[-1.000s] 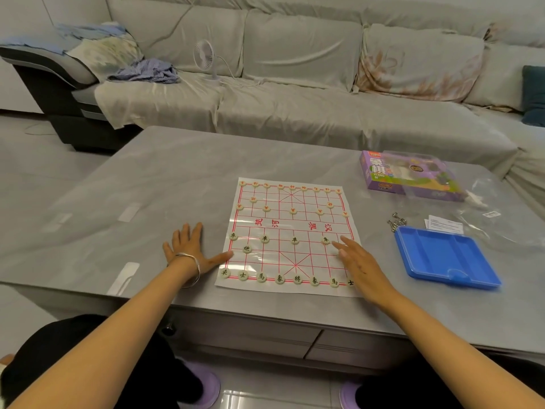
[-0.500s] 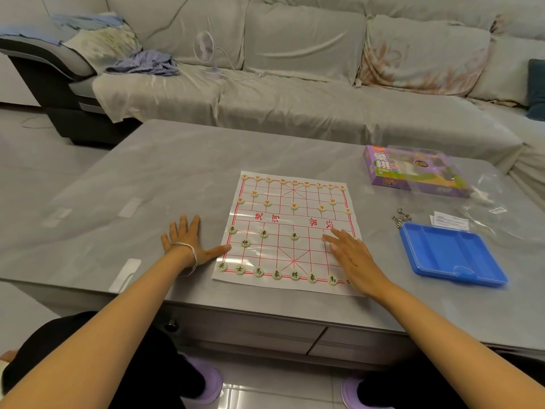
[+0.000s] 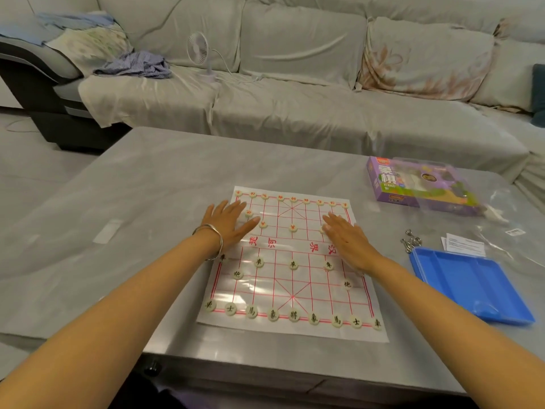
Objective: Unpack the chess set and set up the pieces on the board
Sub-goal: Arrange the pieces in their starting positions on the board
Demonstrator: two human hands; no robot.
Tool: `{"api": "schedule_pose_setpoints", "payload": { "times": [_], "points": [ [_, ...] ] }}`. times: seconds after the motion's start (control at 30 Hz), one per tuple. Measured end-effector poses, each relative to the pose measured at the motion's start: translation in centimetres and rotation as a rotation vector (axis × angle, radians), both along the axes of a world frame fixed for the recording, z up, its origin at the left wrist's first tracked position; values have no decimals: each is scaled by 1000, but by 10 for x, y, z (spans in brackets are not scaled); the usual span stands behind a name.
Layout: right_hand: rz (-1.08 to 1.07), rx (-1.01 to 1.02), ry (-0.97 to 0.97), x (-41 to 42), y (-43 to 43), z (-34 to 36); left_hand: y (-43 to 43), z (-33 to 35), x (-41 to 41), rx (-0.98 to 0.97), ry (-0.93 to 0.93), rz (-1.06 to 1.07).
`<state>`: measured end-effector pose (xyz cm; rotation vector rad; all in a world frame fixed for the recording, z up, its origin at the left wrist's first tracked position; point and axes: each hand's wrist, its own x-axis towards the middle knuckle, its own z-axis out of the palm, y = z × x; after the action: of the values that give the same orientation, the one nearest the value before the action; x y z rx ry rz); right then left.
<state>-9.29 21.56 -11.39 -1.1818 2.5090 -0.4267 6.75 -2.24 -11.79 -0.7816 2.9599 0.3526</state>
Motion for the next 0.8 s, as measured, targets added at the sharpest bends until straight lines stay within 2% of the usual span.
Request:
{"api": "schedule_pose_setpoints", "payload": {
  "times": [0.1, 0.3, 0.43, 0.57, 0.8],
  "points": [
    [65, 164, 121, -15, -22, 1, -11, -3, -21, -26, -131, -18],
    [224, 377, 272, -24, -42, 0, -21, -8, -30, -85, -211, -40],
    [242, 394, 277, -26, -47, 1, -25, -8, -29, -146, -282, -84],
    [213, 365, 211, -29, -57, 1, -35, -11, -29, -113, -254, -41],
    [218, 355, 217, -40, -90, -9, -71, -15, -42, -130, -247, -37]
  ]
}}
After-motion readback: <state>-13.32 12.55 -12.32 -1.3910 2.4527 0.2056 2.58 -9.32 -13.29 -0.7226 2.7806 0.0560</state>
